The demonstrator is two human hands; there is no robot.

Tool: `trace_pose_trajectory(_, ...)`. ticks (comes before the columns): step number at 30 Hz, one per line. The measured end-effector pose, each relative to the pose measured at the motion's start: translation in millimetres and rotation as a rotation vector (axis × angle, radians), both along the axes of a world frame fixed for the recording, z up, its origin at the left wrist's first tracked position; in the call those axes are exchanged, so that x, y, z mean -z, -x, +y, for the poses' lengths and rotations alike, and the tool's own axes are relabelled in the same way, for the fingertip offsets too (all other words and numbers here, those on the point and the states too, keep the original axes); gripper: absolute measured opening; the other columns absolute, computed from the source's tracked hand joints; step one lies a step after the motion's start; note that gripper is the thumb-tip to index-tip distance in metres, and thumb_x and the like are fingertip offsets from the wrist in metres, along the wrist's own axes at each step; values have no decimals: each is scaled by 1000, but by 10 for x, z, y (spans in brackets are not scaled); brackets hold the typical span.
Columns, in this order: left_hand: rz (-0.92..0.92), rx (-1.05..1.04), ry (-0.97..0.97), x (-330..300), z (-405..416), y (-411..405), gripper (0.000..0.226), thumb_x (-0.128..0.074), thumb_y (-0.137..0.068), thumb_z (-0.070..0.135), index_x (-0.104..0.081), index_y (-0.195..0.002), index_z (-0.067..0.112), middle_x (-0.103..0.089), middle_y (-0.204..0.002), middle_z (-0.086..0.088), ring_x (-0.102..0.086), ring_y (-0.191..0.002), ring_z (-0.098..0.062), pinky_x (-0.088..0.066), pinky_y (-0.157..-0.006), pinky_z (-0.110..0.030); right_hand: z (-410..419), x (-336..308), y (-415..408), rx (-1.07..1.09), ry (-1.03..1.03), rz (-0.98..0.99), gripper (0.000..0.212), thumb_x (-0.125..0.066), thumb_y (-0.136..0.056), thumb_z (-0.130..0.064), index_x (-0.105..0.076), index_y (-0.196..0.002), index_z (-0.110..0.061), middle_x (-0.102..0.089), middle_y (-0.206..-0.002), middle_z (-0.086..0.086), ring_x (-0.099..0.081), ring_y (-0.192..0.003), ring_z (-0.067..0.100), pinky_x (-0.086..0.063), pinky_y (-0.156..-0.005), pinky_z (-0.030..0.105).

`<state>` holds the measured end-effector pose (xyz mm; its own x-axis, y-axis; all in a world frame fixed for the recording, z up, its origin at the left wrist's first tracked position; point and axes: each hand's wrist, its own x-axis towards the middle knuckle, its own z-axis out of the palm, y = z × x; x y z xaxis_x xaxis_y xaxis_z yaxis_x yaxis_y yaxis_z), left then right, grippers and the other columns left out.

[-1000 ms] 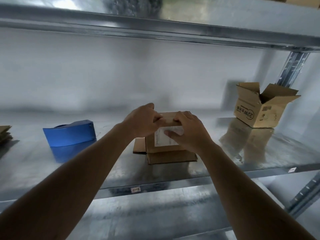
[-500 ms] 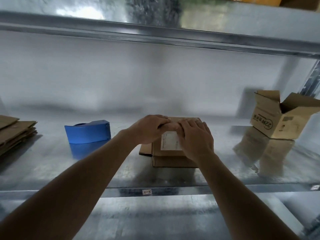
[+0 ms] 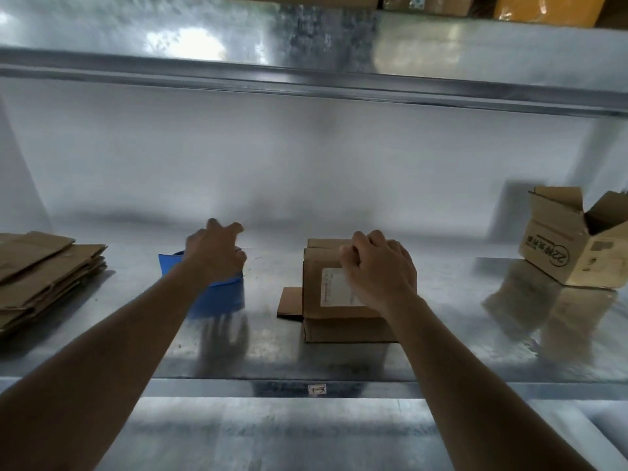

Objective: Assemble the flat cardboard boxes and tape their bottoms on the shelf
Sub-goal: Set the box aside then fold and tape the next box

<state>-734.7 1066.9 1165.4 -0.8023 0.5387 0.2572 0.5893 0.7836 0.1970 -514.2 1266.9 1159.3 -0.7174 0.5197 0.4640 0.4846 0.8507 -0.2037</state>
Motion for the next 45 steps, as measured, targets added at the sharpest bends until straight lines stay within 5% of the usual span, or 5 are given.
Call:
trace_pose_trajectory(13,-48,123,-182,376,-550,466,61,-68,-97,21,-48,-145,51,-66,-130,12,-57,-122,-22,-28,-110,-37,-261,-54,218,2,-27,6,28,-35,-103,-40,-52,-112,-21,-54,-97,-6,-58,-96,22,-49,-95,43)
trace_pose_trajectory(17,-178,480,-528,258,-543,415,70,-81,-87,5,-59,-138,47,-64,-134,18,-59,-123,-14,-47,-109,-26,-236,-69,229,-18,-45,22,25,-37,-102,-40,-53,-109,-23,-57,-96,-8,-58,-90,20,-51,-85,39)
trace_pose_trajectory(25,-19,901,-616,-361,-286,65,69,-81,-82,-1,-60,-141,25,-62,-140,22,-59,-129,-6,-48,-105,-19,-122,-64,156,-167,-21,63,22,-42,-103,-39,-58,-99,-24,-58,-102,-13,-57,-87,14,-47,-79,34)
trace_pose_trajectory(36,95,932,-471,-631,37,-14,76,-83,-83,2,-56,-143,40,-60,-127,38,-52,-93,-26,-51,-86,-37,11,-174,28,-443,232,92,27,-41,-105,-41,-31,-129,-34,-67,-74,-3,-56,-57,16,-50,-65,36)
trace_pose_trajectory(45,110,922,-358,-731,213,-118,70,-79,-84,-5,-58,-142,30,-55,-111,51,-54,-100,4,-41,-83,-3,68,-124,117,-376,177,128,22,-31,-110,-52,-33,-122,-34,-68,-68,-5,-58,-53,18,-46,-58,30)
